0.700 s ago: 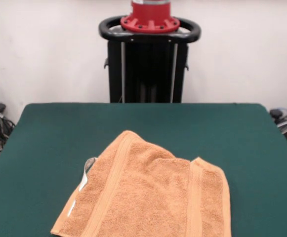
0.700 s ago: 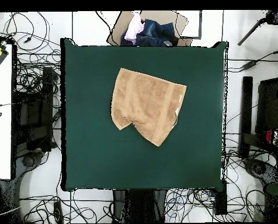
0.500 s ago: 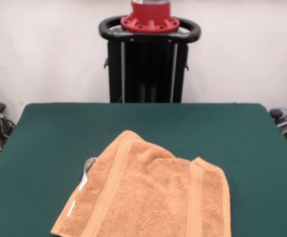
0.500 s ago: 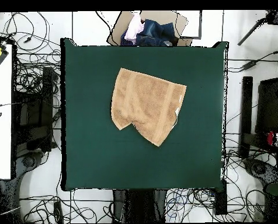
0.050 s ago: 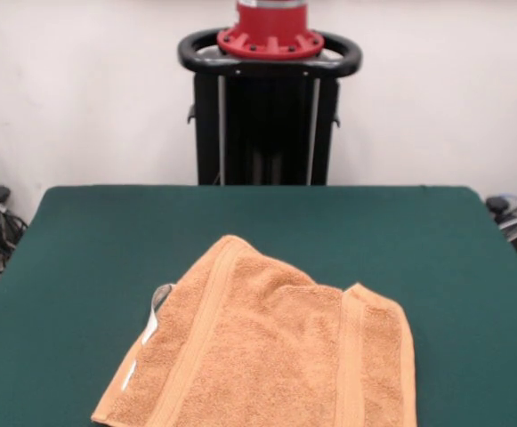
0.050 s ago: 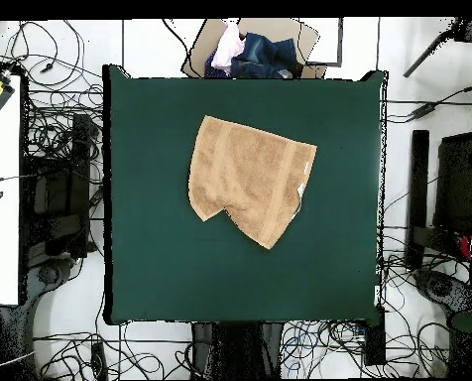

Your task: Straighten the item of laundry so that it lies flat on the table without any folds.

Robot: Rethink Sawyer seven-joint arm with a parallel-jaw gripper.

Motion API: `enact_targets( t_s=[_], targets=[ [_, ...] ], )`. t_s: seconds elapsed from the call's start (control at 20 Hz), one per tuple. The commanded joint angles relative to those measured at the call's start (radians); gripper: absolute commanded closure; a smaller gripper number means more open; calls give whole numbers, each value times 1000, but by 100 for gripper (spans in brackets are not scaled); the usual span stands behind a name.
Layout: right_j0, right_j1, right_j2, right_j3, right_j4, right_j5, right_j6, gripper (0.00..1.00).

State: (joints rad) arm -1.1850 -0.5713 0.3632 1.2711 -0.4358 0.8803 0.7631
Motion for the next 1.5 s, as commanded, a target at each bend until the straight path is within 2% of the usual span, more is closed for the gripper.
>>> enact_targets(
  t_s=[0.05, 0.4, 0.95, 1.2, 1.5],
  targets=[
    [62, -68, 41, 182, -32, 5, -64, 0],
    [111, -150, -13, 384, -31, -125, 124, 0],
    [245, -214, -126, 590, 9, -309, 364, 0],
    [339, -217, -199, 665, 28, -414, 465, 0],
    [486, -177, -305, 718, 36, -532, 583, 0]
  ],
)
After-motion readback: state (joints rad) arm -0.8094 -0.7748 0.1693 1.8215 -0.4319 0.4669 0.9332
